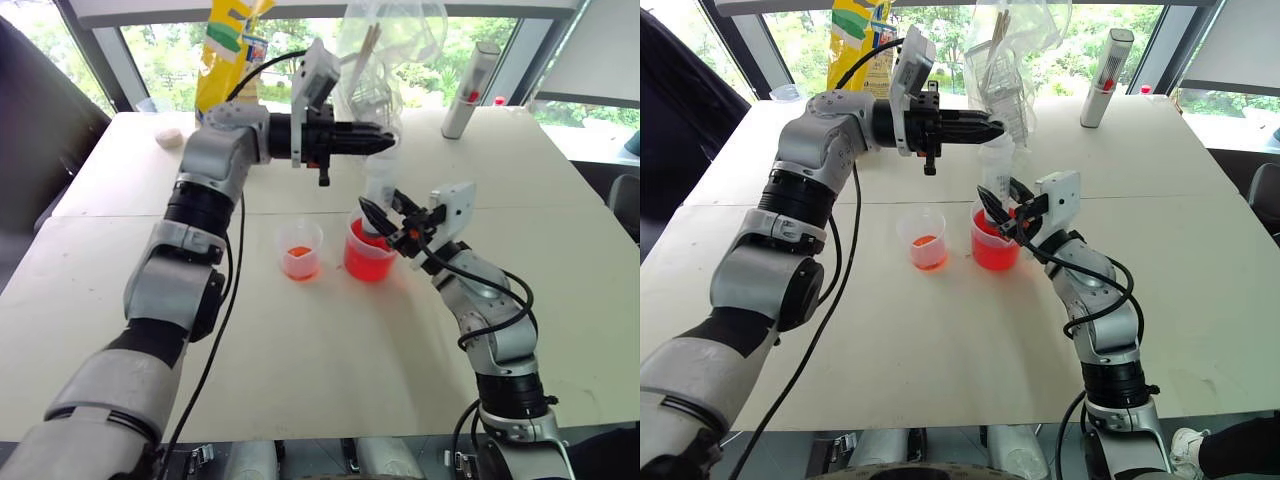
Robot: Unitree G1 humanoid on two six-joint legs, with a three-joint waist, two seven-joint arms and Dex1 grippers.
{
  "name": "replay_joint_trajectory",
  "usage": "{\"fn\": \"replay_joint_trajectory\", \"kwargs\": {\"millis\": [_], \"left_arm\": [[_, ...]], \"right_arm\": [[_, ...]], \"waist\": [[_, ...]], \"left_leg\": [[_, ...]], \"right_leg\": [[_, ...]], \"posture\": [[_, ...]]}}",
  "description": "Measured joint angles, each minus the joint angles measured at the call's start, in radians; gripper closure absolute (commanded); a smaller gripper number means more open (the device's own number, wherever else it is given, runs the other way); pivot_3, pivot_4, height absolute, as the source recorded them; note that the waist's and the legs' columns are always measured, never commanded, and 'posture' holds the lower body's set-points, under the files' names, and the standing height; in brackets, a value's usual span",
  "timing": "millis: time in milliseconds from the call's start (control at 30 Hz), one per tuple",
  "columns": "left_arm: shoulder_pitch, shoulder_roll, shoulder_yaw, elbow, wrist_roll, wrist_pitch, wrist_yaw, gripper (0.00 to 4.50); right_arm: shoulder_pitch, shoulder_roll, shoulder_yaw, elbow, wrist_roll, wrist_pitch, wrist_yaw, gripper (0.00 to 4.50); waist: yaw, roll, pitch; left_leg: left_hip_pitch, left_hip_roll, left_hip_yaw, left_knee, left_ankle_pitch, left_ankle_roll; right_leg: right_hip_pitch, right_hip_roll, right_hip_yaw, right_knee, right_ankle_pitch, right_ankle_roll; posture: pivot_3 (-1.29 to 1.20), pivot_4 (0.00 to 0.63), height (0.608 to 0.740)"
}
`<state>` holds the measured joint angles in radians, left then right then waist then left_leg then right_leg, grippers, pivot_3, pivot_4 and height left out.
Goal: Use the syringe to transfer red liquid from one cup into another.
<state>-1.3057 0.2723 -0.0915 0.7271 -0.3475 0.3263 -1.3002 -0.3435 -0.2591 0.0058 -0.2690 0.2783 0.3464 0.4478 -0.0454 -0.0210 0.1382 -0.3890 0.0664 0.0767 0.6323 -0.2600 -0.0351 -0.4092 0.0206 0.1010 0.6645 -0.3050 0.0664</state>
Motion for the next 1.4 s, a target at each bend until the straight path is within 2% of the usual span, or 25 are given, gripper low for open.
{"fn": "replay_joint_trajectory", "kwargs": {"millis": [1400], "left_arm": [[-0.004,0.000,0.009,0.015,-0.012,-0.036,0.016,4.46]], "right_arm": [[-0.017,-0.028,0.006,0.010,0.011,0.020,0.002,3.11]], "waist": [[0.001,0.000,0.000]], "left_leg": [[0.000,0.000,0.000,0.000,0.000,0.000]], "right_leg": [[0.000,0.000,0.000,0.000,0.000,0.000]], "posture": [[0.00,0.150,0.739]]}}
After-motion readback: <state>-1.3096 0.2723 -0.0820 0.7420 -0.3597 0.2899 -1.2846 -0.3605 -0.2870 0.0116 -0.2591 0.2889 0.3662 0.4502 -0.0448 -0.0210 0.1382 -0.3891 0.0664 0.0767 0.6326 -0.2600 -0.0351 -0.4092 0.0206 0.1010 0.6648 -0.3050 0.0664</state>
